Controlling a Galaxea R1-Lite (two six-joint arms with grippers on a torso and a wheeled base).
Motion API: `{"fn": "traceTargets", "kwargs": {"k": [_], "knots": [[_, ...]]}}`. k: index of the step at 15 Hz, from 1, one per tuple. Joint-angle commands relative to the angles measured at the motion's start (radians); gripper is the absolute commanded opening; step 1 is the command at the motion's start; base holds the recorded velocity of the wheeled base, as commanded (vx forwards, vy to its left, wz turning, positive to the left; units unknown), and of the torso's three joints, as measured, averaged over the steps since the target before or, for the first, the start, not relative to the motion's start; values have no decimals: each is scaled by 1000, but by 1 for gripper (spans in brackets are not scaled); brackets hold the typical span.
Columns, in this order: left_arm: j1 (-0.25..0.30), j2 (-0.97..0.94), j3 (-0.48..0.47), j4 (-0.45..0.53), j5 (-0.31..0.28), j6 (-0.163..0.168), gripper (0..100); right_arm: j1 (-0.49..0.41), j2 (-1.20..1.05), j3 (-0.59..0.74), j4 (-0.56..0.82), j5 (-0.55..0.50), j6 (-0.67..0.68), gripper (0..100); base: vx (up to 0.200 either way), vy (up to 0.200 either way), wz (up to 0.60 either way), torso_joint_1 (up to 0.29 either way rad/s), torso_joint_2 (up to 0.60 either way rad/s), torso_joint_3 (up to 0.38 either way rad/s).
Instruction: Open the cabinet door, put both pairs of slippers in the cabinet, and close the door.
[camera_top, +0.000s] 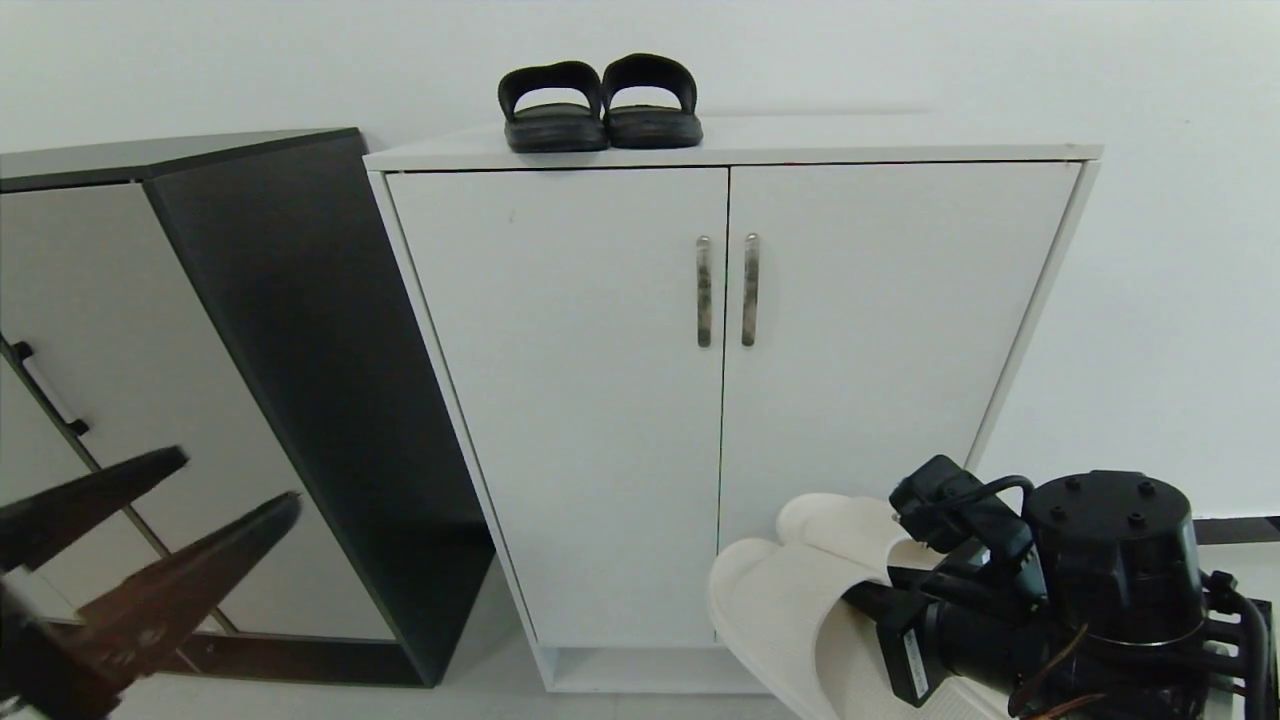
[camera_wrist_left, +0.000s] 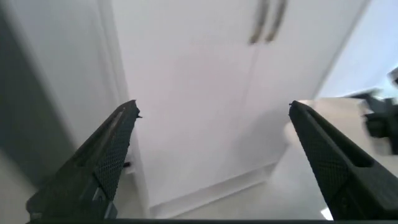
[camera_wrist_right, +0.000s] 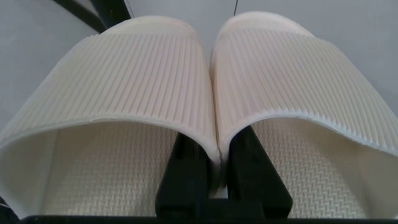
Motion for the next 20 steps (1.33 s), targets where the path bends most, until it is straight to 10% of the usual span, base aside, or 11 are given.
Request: {"fn": "traceTargets", "kwargs": {"k": [1, 9, 11, 16, 20], "knots": [[-174, 367, -232, -93, -41, -9, 100, 1, -3, 2, -9, -1, 0, 0, 0, 0, 0, 0, 0, 0], [-409, 735, -646, -90, -64, -76, 100, -10, 17, -1, -10, 1, 3, 0, 0, 0, 0, 0, 0, 0], [-407, 796, -730, -87, -81, -108, 100, -10, 25, -1, -10, -1, 1, 0, 0, 0, 0, 0, 0, 0], [-360, 867, -890, -13, -388, -285, 100, -10, 26, 3, -10, 1, 0, 0, 0, 0, 0, 0, 0, 0], [-349, 957, -1000, 10, -403, -315, 100, -10, 34, 11, -10, 2, 0, 0, 0, 0, 0, 0, 0, 0]]}}
